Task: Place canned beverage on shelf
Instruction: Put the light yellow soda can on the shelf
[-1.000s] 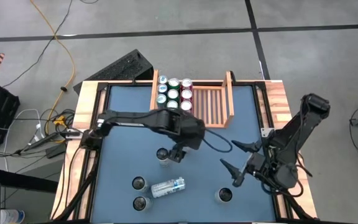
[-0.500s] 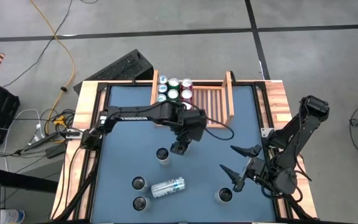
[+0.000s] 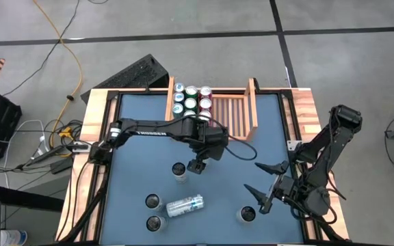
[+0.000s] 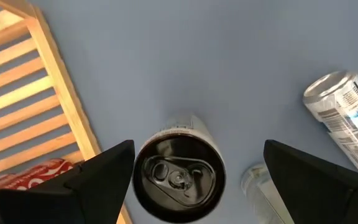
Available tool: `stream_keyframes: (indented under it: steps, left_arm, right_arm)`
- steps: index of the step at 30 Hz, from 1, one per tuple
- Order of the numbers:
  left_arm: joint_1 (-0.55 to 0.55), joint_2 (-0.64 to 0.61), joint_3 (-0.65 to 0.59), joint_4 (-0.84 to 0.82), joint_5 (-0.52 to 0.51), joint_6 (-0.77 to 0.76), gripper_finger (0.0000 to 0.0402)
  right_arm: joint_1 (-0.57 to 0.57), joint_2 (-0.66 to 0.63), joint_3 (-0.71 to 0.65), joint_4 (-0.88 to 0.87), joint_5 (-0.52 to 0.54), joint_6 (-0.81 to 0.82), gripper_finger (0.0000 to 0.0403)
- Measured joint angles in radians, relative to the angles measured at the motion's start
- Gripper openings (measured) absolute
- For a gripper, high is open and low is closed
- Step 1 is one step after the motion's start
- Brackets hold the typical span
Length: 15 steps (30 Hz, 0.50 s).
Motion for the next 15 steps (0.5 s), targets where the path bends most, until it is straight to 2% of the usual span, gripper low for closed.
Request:
stream_keyframes:
  steps: [9,15]
  left_arm:
    - [0.026,-0.001,-0.011,-0.001,-0.018,0.007,0.0343]
    - [0.052,-0.001,-0.023,0.014,0.009,0.001,0.0343]
  right_arm:
    - [0.0,0.0,0.0,-0.002,0.0,-0.004,0.0369]
    - [0.0,0.0,0.0,-0.002,0.0,-0.003,0.0359]
